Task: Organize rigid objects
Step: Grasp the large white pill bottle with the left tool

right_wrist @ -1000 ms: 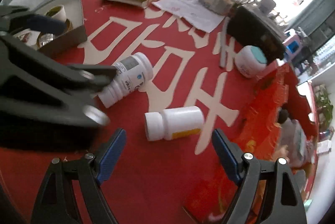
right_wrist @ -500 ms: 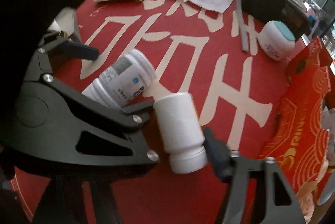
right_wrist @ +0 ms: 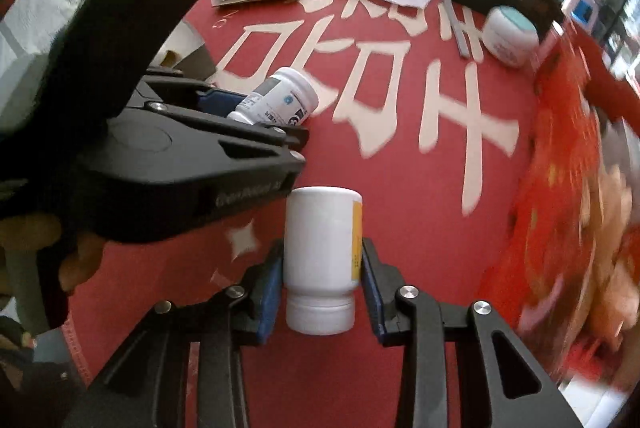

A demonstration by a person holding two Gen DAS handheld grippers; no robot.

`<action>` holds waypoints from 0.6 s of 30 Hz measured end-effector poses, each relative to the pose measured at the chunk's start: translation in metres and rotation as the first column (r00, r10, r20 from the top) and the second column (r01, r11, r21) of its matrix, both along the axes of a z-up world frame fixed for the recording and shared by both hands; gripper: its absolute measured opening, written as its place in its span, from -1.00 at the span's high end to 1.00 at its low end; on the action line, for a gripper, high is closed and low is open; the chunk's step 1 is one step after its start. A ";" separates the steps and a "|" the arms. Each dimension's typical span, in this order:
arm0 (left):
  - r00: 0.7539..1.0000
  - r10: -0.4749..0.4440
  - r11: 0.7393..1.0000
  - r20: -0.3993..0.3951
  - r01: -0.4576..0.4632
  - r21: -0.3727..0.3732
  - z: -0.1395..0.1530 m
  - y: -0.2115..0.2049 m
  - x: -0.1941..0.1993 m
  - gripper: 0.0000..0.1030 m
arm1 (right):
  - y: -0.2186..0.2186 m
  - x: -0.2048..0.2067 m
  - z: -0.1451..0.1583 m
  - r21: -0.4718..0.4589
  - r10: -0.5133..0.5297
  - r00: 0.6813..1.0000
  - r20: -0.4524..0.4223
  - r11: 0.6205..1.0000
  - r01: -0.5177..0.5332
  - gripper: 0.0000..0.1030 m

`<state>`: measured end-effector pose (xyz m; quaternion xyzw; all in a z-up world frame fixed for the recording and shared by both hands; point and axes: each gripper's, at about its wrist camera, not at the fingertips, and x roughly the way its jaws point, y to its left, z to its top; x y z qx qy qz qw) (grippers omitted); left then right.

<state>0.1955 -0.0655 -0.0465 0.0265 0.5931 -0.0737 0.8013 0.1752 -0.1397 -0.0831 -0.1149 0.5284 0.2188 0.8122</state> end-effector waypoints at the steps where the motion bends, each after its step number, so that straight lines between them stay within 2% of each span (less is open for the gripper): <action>1: 1.000 -0.004 1.000 0.002 0.004 -0.002 0.001 -0.001 -0.014 0.17 | -0.003 -0.006 0.000 0.013 -0.009 1.000 -0.009 1.000 0.009 0.27; 4: 1.000 -0.009 1.000 0.011 0.009 0.015 0.004 -0.003 -0.047 0.17 | -0.012 -0.034 -0.002 0.037 -0.031 0.999 -0.032 0.999 0.032 0.27; 10: 0.999 0.054 0.997 -0.002 -0.054 -0.058 0.006 0.014 -0.102 0.17 | -0.037 -0.085 -0.016 0.042 -0.096 0.993 -0.068 0.994 0.099 0.28; 13: 0.997 0.071 0.997 0.003 -0.071 -0.039 0.006 0.022 -0.128 0.17 | -0.051 -0.100 -0.023 0.059 -0.139 0.986 -0.097 0.988 0.145 0.28; 18: 0.997 0.072 0.997 0.011 -0.072 0.002 -0.004 0.025 -0.135 0.16 | -0.061 -0.107 -0.031 0.066 -0.182 0.976 -0.123 0.979 0.191 0.27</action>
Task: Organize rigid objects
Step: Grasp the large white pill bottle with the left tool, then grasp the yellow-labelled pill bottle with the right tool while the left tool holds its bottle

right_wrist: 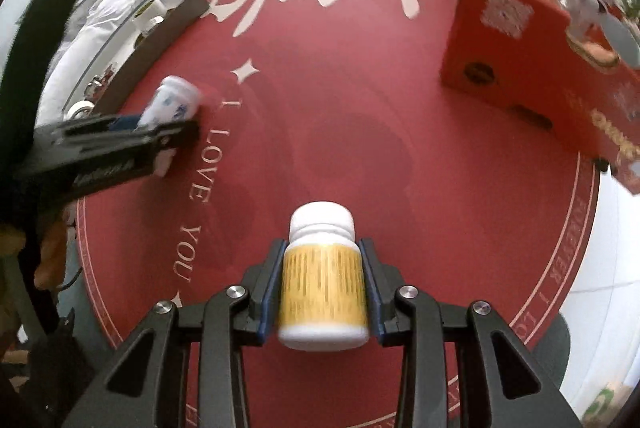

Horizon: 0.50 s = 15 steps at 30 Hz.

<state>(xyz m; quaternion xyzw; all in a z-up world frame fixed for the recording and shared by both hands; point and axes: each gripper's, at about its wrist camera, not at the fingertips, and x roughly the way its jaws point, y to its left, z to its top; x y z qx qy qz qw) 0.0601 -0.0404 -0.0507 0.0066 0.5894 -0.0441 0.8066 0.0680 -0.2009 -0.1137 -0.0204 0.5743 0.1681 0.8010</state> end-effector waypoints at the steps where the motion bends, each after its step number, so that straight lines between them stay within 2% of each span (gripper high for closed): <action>1: 1.000 0.005 1.000 0.005 -0.005 0.009 0.000 -0.001 -0.002 0.16 | -0.001 0.000 0.001 0.006 -0.008 1.000 0.008 1.000 0.008 0.27; 3: 1.000 0.002 1.000 0.013 -0.002 0.021 -0.002 -0.005 0.001 -0.05 | -0.001 0.002 0.001 -0.007 -0.013 1.000 0.019 1.000 0.013 0.23; 4: 1.000 0.000 1.000 0.013 -0.001 0.027 -0.006 -0.009 0.009 -0.11 | 0.000 0.003 0.000 -0.013 -0.016 1.000 0.019 1.000 0.016 0.02; 5: 1.000 -0.002 0.999 0.017 0.001 0.040 -0.008 -0.012 0.011 -0.22 | -0.001 0.004 0.000 -0.012 -0.025 0.999 0.023 1.000 0.025 -0.03; 8: 0.999 0.044 0.999 0.014 -0.045 0.031 -0.016 -0.012 0.018 -0.52 | -0.003 0.003 0.001 -0.019 -0.038 0.999 0.029 0.999 0.038 -0.04; 10: 0.999 0.046 0.998 0.019 -0.047 0.043 -0.018 -0.014 0.017 -0.59 | -0.005 0.001 0.001 -0.021 -0.045 0.998 0.032 0.999 0.045 -0.04; 15: 0.994 0.105 0.994 0.014 -0.106 0.039 -0.025 -0.007 0.020 -0.96 | 0.001 -0.004 0.000 -0.094 -0.038 0.999 0.026 0.995 0.040 -0.06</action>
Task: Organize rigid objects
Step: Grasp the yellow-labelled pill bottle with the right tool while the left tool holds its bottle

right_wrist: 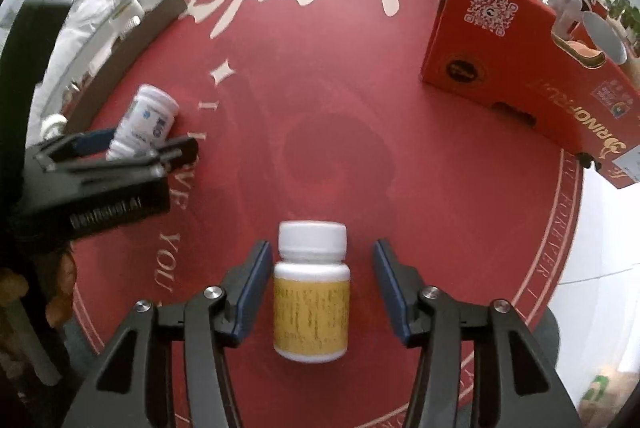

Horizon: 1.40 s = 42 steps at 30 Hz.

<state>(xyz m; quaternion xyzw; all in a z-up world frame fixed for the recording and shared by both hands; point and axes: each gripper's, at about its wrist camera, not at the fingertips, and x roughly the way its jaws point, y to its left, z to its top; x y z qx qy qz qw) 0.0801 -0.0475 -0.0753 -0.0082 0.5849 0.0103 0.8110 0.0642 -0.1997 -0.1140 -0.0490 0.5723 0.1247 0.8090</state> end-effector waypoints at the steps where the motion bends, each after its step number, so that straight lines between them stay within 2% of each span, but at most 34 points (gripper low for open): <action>1: 1.000 0.002 1.000 -0.014 -0.002 -0.006 -0.002 0.000 0.001 -1.00 | 0.003 -0.001 -0.001 -0.021 0.005 1.000 -0.003 1.000 -0.005 -0.11; 2: 1.000 -0.008 1.000 -0.007 0.008 0.001 -0.002 -0.001 0.001 -1.00 | 0.004 -0.002 -0.002 -0.034 0.011 1.000 -0.006 0.999 -0.011 -0.19; 4: 1.000 -0.008 1.000 -0.002 0.008 -0.001 -0.003 -0.002 0.003 -1.00 | 0.011 -0.004 -0.007 -0.037 0.036 0.999 -0.032 0.999 -0.037 -0.66; 6: 1.000 -0.007 1.000 0.004 0.007 -0.002 -0.003 -0.002 0.003 -1.00 | 0.020 -0.006 -0.011 -0.090 0.057 0.998 -0.038 0.994 -0.060 -0.70; 8: 1.000 -0.003 1.000 0.016 0.003 -0.004 -0.002 -0.001 0.001 -1.00 | 0.028 -0.005 -0.018 -0.124 0.079 0.994 -0.075 0.988 -0.088 -0.96; 9: 1.000 -0.004 1.000 0.021 0.004 -0.003 -0.002 -0.001 0.000 -1.00 | 0.031 -0.005 -0.019 -0.131 0.088 0.993 -0.079 0.986 -0.098 -1.00; 20: 1.000 -0.007 1.000 0.029 0.007 -0.002 -0.001 0.000 -0.005 -1.00 | 0.034 -0.001 -0.010 -0.134 0.080 0.993 -0.089 0.987 -0.091 -1.00; 26: 1.000 -0.012 1.000 -0.019 0.012 -0.006 -0.003 0.001 0.001 -0.99 | 0.047 0.001 -0.013 -0.136 0.076 0.993 -0.086 0.987 -0.087 -1.00; 28: 0.999 -0.023 1.000 -0.030 0.023 -0.007 -0.002 0.000 0.003 -0.93 | 0.045 0.002 -0.016 -0.139 0.067 0.993 -0.098 0.987 -0.080 -1.00; 29: 0.999 -0.032 0.999 -0.027 0.032 -0.007 -0.001 -0.002 0.002 -0.81 | 0.045 0.002 -0.016 -0.143 0.065 0.993 -0.103 0.987 -0.079 -1.00; 31: 0.998 -0.061 0.998 -0.012 0.061 -0.006 0.005 -0.008 -0.002 -0.50 | 0.044 0.001 -0.015 -0.143 0.074 0.992 -0.104 0.986 -0.088 -0.83; 32: 0.997 -0.073 0.997 -0.009 0.073 -0.005 0.007 -0.011 -0.001 -0.25 | 0.046 0.000 -0.012 -0.144 0.084 0.991 -0.101 0.985 -0.098 -0.75; 33: 0.996 -0.088 0.996 -0.008 0.088 -0.002 0.009 -0.014 -0.001 0.01 | 0.049 -0.003 -0.009 -0.144 0.099 0.990 -0.096 0.983 -0.112 -0.56; 34: 0.995 -0.097 0.995 -0.008 0.097 -0.003 0.010 -0.017 -0.002 0.16 | 0.051 -0.006 -0.007 -0.143 0.112 0.990 -0.091 0.982 -0.124 -0.34; 35: 0.995 -0.103 0.995 -0.017 0.103 -0.003 0.010 -0.018 -0.002 0.18 | 0.052 -0.008 -0.005 -0.143 0.120 0.989 -0.088 0.981 -0.132 -0.24; 37: 0.995 -0.091 0.996 -0.026 0.091 -0.008 0.009 -0.018 -0.002 0.18 | 0.053 -0.011 -0.002 -0.142 0.127 0.988 -0.085 0.980 -0.138 0.19; 38: 0.996 -0.080 0.997 -0.029 0.080 -0.015 0.009 -0.016 -0.003 0.18 | 0.053 -0.012 0.000 -0.139 0.127 0.988 -0.084 0.981 -0.138 0.27; 42: 0.998 -0.032 0.997 -0.046 0.028 -0.069 0.010 0.000 -0.012 0.18 | 0.044 -0.014 0.002 -0.099 0.104 0.990 -0.096 0.989 -0.113 0.29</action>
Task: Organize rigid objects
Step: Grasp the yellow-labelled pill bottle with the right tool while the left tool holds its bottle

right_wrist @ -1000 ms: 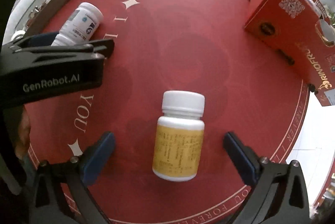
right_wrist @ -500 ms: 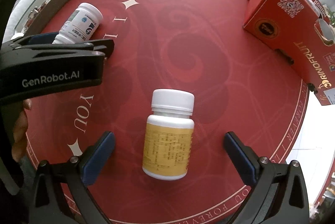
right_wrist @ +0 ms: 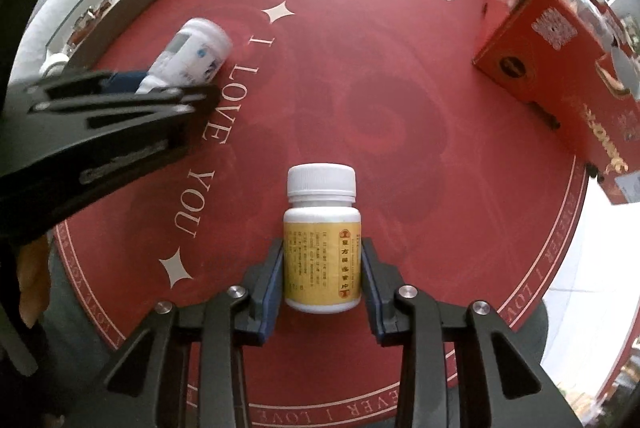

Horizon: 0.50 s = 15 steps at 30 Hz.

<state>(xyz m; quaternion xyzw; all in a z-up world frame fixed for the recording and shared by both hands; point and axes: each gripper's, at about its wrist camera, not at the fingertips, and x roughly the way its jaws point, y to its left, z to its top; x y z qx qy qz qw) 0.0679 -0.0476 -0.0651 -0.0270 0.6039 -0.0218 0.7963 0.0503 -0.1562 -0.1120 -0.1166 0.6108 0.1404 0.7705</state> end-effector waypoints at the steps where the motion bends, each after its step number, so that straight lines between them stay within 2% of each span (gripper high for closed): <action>1: 1.000 0.009 1.000 0.000 -0.009 -0.004 0.001 0.002 -0.004 0.18 | -0.002 0.000 0.000 0.009 -0.008 1.000 -0.005 1.000 0.008 0.29; 7: 0.999 0.012 1.000 0.036 -0.012 -0.001 0.016 0.000 -0.022 0.17 | -0.018 -0.006 0.008 0.061 -0.057 0.998 0.004 0.997 0.056 0.29; 15: 0.989 0.043 0.999 0.144 -0.040 -0.023 0.063 0.004 -0.032 0.17 | -0.037 -0.012 0.039 0.152 -0.098 0.994 0.054 0.984 0.089 0.29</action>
